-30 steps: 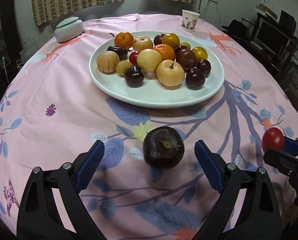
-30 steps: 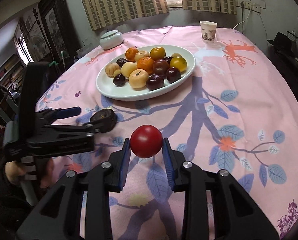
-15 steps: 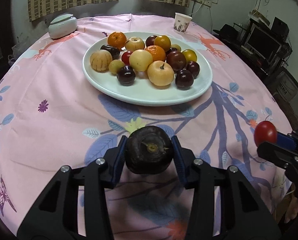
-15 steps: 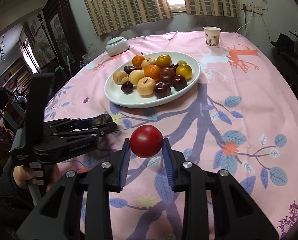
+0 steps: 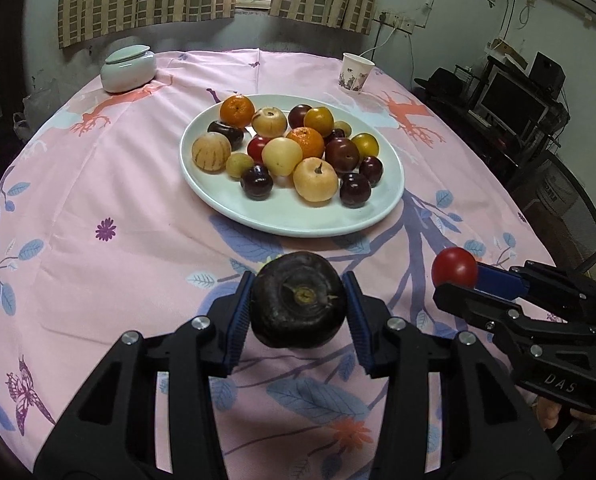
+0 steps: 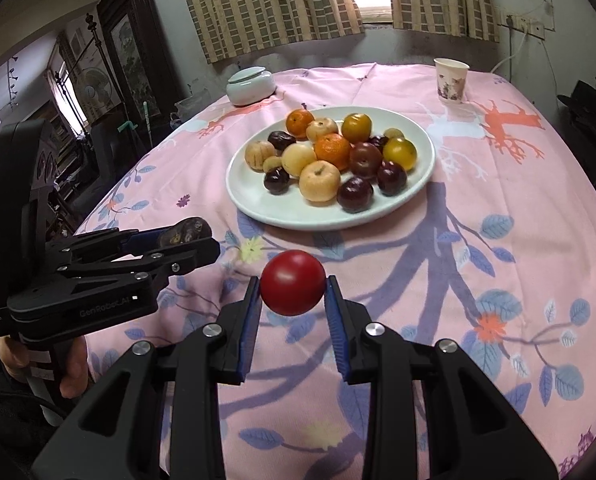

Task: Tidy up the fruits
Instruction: 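Carry the red and dark brown tomatoes onto the white plate and release both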

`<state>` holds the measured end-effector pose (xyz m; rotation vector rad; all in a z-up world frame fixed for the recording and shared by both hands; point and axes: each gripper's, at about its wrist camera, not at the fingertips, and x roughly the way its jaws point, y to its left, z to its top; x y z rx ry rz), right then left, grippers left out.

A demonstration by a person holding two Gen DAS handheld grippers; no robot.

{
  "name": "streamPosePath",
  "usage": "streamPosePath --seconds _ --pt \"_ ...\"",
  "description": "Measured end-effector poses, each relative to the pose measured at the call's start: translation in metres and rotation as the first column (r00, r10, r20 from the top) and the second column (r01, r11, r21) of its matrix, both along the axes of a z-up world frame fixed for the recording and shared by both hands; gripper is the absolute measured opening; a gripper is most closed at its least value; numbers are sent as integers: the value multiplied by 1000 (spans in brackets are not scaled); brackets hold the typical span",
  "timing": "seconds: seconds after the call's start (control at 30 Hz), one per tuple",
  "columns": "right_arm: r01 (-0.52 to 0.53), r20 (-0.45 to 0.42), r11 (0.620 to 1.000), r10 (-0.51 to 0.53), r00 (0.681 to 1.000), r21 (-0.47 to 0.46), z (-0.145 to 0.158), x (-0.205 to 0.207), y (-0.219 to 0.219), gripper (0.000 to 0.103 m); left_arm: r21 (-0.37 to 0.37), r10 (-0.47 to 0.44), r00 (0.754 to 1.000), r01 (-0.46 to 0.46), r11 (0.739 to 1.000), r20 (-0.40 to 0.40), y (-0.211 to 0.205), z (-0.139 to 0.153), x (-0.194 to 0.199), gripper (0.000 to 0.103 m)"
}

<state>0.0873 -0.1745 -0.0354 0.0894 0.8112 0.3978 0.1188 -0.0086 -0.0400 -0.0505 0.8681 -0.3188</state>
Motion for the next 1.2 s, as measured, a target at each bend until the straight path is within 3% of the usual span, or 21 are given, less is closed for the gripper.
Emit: streamPosePath --seconds 0.4,0.83,0.87,0.9,1.0,1.07,1.1,1.13,1.2 --pt "-59 -12 996 58 998 -73 1 76 46 32 25 58 995 -56 998 -77 13 11 103 45" --pt "-20 -50 991 14 999 -130 -15 110 52 33 13 44 989 -42 999 -143 9 -5 133 46" --pt "-18 -56 991 11 998 -132 -17 111 52 33 3 46 987 -46 999 -152 10 -6 135 49" --pt "-20 -61 992 12 998 -128 -18 112 51 33 -5 47 988 -49 999 -149 11 -6 136 62" --pt "-11 -52 990 4 999 -137 -19 114 51 34 -10 61 992 -62 998 -110 13 2 138 70" --pt "3 -30 988 -8 1000 -152 -18 114 51 39 -20 58 992 -61 998 -108 14 7 140 70" --pt "14 -22 987 -18 1000 -158 -17 114 51 68 -26 62 993 -65 998 -104 15 9 140 70" --pt "31 7 987 -30 1000 -159 -15 112 50 82 -29 64 993 -67 997 -97 15 12 140 71" --pt "48 62 985 -38 997 -168 -8 108 48 87 -33 71 994 -74 997 -80 17 17 137 75"
